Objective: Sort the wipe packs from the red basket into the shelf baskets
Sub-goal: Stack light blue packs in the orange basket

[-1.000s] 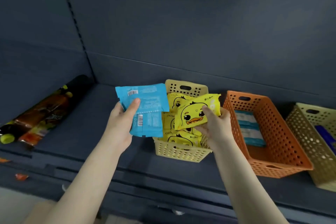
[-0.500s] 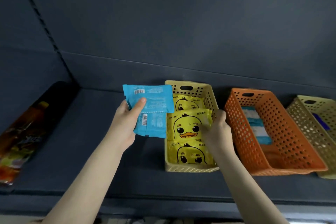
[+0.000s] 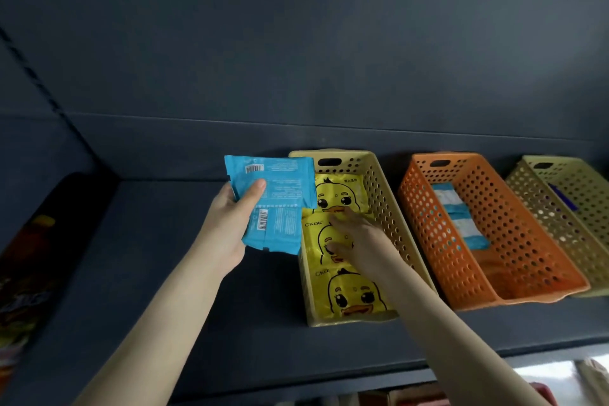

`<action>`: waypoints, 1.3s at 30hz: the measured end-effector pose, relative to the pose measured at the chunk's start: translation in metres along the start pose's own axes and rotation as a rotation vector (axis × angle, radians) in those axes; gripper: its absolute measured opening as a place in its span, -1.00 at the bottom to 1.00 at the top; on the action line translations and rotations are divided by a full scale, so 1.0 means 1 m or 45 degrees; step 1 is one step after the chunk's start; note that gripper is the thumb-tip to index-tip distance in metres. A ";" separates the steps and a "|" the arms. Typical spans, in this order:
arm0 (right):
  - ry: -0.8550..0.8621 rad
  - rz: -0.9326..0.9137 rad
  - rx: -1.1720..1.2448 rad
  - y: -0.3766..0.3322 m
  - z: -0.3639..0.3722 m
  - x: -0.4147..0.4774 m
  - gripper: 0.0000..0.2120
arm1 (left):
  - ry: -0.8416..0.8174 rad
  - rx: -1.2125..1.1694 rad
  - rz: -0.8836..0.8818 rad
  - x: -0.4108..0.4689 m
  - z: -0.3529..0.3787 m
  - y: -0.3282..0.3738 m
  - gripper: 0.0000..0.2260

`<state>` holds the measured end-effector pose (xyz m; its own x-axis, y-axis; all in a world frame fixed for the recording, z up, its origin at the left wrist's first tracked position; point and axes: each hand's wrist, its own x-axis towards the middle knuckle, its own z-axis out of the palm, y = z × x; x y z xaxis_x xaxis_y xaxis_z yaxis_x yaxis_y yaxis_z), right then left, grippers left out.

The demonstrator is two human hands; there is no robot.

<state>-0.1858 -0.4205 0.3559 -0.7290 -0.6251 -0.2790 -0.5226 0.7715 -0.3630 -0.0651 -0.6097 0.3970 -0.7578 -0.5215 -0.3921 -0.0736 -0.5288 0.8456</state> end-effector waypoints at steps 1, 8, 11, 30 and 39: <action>-0.021 0.000 -0.006 0.000 0.000 0.000 -0.41 | -0.004 -0.001 -0.007 0.001 0.000 -0.001 -0.75; -0.172 -0.034 -0.188 0.000 0.007 -0.006 -0.36 | -0.019 0.008 -0.008 0.004 -0.005 0.004 -0.76; -0.306 -0.055 -0.175 0.003 0.012 -0.004 -0.37 | -0.029 0.004 -0.006 0.002 -0.007 0.004 -0.76; 0.465 -0.073 1.036 -0.014 -0.085 -0.055 -0.69 | -0.328 0.261 0.055 -0.032 0.063 0.004 -0.76; 0.554 0.005 1.341 0.072 -0.113 -0.072 -0.79 | -0.189 0.331 0.080 -0.017 0.130 -0.030 -0.85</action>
<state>-0.2211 -0.3059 0.4507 -0.9287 -0.3701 -0.0245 -0.0385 0.1620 -0.9860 -0.1346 -0.4978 0.4254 -0.8511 -0.4344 -0.2949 -0.1724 -0.2993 0.9384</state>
